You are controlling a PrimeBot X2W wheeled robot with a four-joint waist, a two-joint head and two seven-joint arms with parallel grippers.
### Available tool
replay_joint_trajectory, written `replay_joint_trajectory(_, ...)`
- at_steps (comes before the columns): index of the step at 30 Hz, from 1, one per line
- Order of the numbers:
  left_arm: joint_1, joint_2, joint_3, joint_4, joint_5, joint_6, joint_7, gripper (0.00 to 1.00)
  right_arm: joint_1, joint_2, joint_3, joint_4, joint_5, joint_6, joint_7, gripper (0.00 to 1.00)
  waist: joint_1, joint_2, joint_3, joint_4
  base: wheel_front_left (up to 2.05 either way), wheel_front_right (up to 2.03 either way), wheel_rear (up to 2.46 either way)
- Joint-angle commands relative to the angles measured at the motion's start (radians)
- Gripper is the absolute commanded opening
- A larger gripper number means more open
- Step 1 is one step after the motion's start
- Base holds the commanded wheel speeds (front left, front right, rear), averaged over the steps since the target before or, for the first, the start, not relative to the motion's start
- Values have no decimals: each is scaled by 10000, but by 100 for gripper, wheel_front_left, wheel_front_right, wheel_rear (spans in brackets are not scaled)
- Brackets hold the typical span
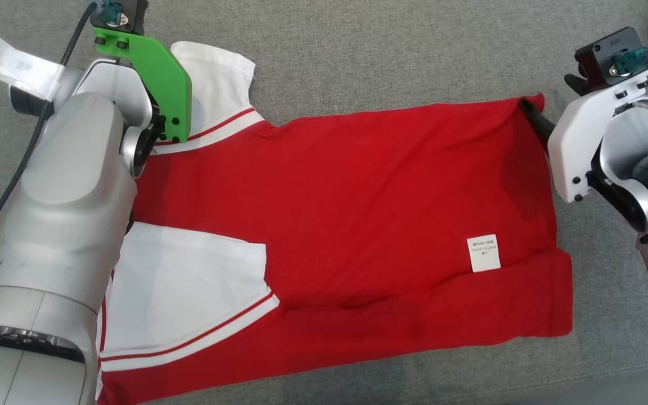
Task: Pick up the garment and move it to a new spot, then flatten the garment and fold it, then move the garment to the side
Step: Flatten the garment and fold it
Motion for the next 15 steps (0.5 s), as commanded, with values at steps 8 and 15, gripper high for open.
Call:
replay_joint_trajectory(8, 108, -135, -169, 540, -189, -142, -24, 0, -133, -103, -9, 252, 162, -17, 640, 100, 0, -1, 179, 149, 0, 0, 0)
replay_joint_trajectory(15, -32, -113, -234, 746, -242, -196, -120, 0, 216, -69, -193, 284, 268, -17, 506, 85, 0, -1, 286, 177, 0, 0, 0)
